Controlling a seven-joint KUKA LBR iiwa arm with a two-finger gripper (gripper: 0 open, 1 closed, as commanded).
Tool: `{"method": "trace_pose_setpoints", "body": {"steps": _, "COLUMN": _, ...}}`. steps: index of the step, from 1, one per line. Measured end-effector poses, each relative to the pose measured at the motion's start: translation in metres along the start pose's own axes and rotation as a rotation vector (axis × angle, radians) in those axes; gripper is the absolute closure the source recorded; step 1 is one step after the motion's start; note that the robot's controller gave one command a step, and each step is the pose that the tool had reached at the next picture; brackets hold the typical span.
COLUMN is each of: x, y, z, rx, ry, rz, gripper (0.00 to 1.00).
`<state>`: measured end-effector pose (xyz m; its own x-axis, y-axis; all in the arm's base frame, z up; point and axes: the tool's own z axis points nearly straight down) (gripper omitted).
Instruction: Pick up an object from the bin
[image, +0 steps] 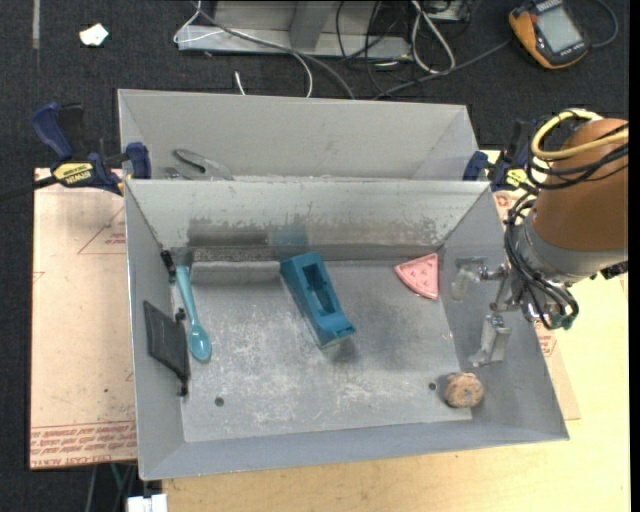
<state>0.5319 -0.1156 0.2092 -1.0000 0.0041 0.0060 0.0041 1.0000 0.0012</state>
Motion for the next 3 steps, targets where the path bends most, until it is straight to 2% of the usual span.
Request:
{"method": "trace_pose_setpoints", "body": {"steps": 1, "x": -0.001, "y": 0.001, "z": -0.005, "rx": 0.001, "ry": -0.007, "rz": -0.003, "gripper": 0.0}}
{"method": "trace_pose_setpoints", "body": {"steps": 2, "x": 0.028, "y": -0.024, "z": 0.039, "rx": 0.001, "ry": -0.008, "rz": -0.078, "gripper": 0.0}}
{"method": "trace_pose_setpoints", "body": {"steps": 3, "x": 0.042, "y": -0.035, "z": 0.069, "rx": 0.004, "ry": -0.015, "rz": -0.384, "gripper": 0.0}}
